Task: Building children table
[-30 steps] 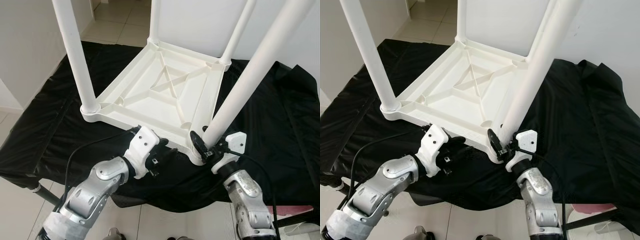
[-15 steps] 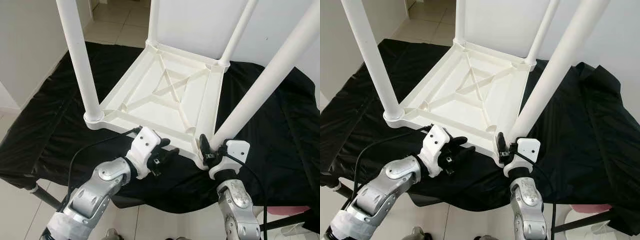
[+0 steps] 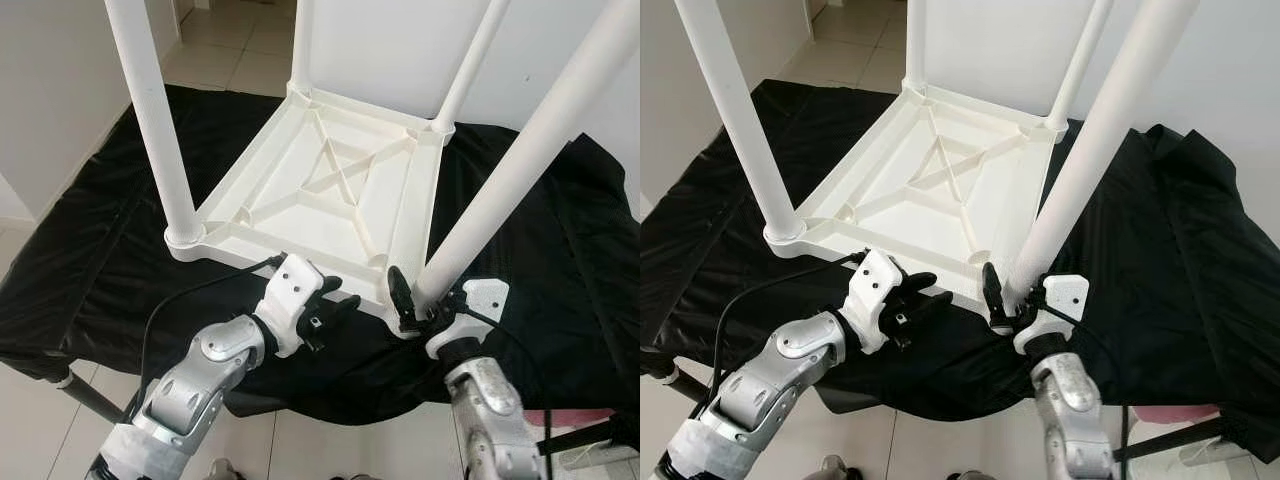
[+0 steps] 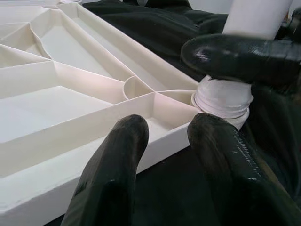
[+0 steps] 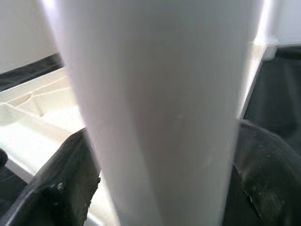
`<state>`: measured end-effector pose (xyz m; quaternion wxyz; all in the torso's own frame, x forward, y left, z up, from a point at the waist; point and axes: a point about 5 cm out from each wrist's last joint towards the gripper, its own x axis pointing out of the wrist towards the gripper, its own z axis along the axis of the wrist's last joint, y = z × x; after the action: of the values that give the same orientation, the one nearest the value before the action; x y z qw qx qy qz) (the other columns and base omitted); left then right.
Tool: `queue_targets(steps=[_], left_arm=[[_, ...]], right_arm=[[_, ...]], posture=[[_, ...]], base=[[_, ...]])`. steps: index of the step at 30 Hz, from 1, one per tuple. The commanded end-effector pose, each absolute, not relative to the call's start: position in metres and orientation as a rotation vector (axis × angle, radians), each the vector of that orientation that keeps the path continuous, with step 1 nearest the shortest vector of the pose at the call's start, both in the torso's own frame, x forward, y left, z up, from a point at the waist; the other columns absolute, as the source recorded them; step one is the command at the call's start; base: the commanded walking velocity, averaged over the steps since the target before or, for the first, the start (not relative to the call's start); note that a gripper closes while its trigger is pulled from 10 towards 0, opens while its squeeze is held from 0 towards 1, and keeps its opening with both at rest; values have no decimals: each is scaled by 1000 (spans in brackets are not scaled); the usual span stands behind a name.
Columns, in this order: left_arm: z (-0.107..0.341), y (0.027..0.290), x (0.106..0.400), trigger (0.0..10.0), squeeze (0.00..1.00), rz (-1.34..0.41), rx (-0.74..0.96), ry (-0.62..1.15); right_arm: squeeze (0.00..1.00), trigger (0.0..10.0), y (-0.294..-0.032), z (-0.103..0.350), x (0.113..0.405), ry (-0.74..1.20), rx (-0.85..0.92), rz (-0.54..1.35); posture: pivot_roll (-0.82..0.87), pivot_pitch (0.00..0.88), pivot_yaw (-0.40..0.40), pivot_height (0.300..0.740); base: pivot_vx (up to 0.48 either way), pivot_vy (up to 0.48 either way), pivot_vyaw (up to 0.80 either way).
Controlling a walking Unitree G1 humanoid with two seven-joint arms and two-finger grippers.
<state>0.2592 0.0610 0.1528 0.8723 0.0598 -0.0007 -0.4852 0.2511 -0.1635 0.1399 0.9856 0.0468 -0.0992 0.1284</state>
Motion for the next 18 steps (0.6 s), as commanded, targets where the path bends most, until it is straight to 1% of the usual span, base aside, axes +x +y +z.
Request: queue_targets(steps=[1,5,6,9,10,12,15,16,18], left_arm=[[154,59,260,10000,0,-1055,148,-9],[154,60,262,10000,0,-1056,156,-11],[154,62,264,10000,0,-1057,165,-13],[155,62,264,10000,0,-1056,166,-14],[155,63,265,10000,0,-1056,169,-14],[155,63,265,10000,0,-1056,169,-14],[155,62,266,10000,0,-1058,171,-16],[156,62,267,10000,0,-1059,173,-17],[156,62,267,10000,0,-1059,173,-17]], right_arm=[[0,10000,-170,138,253,-181,92,308],[0,10000,-176,139,257,-174,52,376],[0,10000,-180,141,264,-170,17,432],[0,10000,-181,142,266,-167,11,470],[0,10000,-178,142,270,-154,-7,546],[0,10000,-178,142,270,-154,-7,546],[0,10000,-176,140,276,-143,-36,616],[0,9373,-175,139,278,-138,-42,635],[0,9373,-175,139,278,-138,-42,635]], posture=[[-14,57,-80,740],[-15,58,-77,740],[-14,57,-73,740],[-12,58,-72,740],[-13,54,-66,740],[-13,54,-66,740],[-6,54,-58,740],[-5,52,-58,740],[-5,52,-58,740]], base=[[0,0,0],[0,0,0],[0,0,0],[0,0,0],[0,0,0],[0,0,0],[0,0,0],[0,0,0],[0,0,0]])
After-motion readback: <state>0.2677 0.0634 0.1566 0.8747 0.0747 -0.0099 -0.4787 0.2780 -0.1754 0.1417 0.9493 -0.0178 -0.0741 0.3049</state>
